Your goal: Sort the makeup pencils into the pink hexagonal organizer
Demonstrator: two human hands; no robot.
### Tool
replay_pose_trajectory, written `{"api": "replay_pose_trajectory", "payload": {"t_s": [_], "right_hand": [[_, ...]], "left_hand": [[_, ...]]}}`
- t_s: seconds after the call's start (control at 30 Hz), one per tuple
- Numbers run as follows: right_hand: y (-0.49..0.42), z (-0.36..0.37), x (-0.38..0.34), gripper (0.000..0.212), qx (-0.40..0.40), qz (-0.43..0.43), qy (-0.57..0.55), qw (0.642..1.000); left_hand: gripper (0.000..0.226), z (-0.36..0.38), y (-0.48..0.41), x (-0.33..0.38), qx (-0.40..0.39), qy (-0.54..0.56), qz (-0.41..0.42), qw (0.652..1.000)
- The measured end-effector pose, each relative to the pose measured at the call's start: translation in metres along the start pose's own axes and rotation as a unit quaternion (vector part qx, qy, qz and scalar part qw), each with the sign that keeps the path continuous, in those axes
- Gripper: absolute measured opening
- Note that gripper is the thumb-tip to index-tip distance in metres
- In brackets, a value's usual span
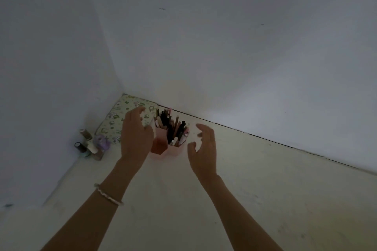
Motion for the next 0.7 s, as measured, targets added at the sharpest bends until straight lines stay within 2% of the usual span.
{"api": "replay_pose_trajectory", "payload": {"t_s": [0.03, 0.1, 0.13, 0.17, 0.27, 0.37, 0.57, 0.7], "right_hand": [[0.005, 0.008, 0.011, 0.061, -0.057, 0.055, -0.015, 0.997], [0.017, 0.030, 0.025, 0.080, -0.191, 0.117, 0.005, 0.975], [0.019, 0.041, 0.029, 0.081, -0.226, 0.128, 0.013, 0.966], [0.019, 0.047, 0.030, 0.074, -0.229, 0.137, 0.015, 0.964], [0.004, 0.059, 0.031, 0.043, -0.167, 0.165, 0.009, 0.972], [-0.019, 0.068, 0.033, 0.037, -0.139, 0.156, 0.017, 0.978], [-0.055, 0.084, 0.041, 0.028, -0.122, 0.172, 0.022, 0.977], [-0.063, 0.089, 0.042, 0.032, -0.123, 0.167, 0.022, 0.978]], "left_hand": [[0.066, 0.009, 0.002, -0.014, -0.082, -0.029, -0.071, 0.994], [0.100, 0.029, 0.015, -0.035, -0.258, -0.066, -0.164, 0.950], [0.106, 0.036, 0.021, -0.040, -0.311, -0.069, -0.171, 0.932], [0.103, 0.041, 0.024, -0.042, -0.324, -0.079, -0.157, 0.930], [0.064, 0.043, 0.013, -0.045, -0.227, -0.106, -0.111, 0.962], [0.041, 0.044, -0.004, -0.040, -0.166, -0.079, -0.082, 0.980], [0.022, 0.056, -0.039, -0.030, -0.135, -0.018, -0.049, 0.989], [0.028, 0.062, -0.050, -0.036, -0.153, -0.009, -0.062, 0.986]]}}
Point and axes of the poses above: each hand's wrist, its own y-axis away from the middle knuckle, its own z-axis out of the palm, x = y × z, the point moved 5 cm from there along -y, towards the middle knuckle, and after that the axes turned 3 degrees about -z, right-handed, at the moved point
